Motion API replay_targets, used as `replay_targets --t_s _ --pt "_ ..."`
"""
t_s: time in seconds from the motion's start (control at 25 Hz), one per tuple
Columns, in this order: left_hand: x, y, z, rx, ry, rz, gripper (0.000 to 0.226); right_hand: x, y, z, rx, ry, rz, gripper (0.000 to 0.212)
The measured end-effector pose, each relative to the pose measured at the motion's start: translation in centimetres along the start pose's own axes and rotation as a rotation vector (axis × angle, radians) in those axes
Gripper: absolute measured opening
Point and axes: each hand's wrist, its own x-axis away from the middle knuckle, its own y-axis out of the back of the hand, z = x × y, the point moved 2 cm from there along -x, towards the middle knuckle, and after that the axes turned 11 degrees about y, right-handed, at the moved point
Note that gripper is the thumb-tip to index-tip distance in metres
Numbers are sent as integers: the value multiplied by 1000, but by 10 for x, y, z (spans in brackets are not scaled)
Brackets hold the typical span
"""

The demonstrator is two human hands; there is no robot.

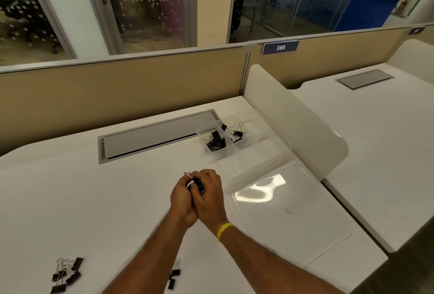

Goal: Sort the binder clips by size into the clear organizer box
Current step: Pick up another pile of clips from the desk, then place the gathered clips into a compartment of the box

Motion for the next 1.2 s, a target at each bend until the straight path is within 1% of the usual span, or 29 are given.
replay_targets --t_s 0.16,0.24,0.36,0.44,0.56,0.68,0.76,0.8,0.88,0.92,0.96,1.04,1.12,1.2 --pt "-5 -34 6 -7 13 35 33 -10 25 -10 -104 -32 -135 26" --pt "-7 -53 9 -59 2 45 34 -17 37 -18 -188 -87 -170 27" --pt "-8 -84 16 -175 -39 78 37 -29 55 -33 -345 -202 -191 23" --pt "-14 -104 22 -266 -75 107 37 -41 68 -47 -426 -297 -217 18" --pt "-26 -129 31 -437 -94 156 40 -65 88 -69 -471 -435 -281 12" --pt "-43 -154 39 -674 -138 174 33 -89 106 -89 -558 -537 -356 13" --pt "-55 -170 39 -827 -160 190 34 -107 116 -102 -692 -634 -402 13" --pt "-62 -179 37 -879 -191 204 43 -118 122 -110 -757 -672 -423 13" --pt "-75 -194 32 -936 -252 218 55 -142 130 -125 -960 -766 -470 16" --pt "-80 -200 28 -921 -270 217 57 -153 131 -133 -1041 -818 -534 20" --pt "-86 -205 25 -894 -280 213 59 -165 133 -143 -1101 -829 -604 23" --pt "-99 -206 18 -851 -307 194 58 -189 137 -162 -1122 -809 -696 26" --pt "-111 -198 12 -865 -355 132 56 -211 145 -174 -1123 -776 -708 29" --pt "-119 -186 7 -882 -403 68 55 -230 148 -184 -1054 -742 -672 31"
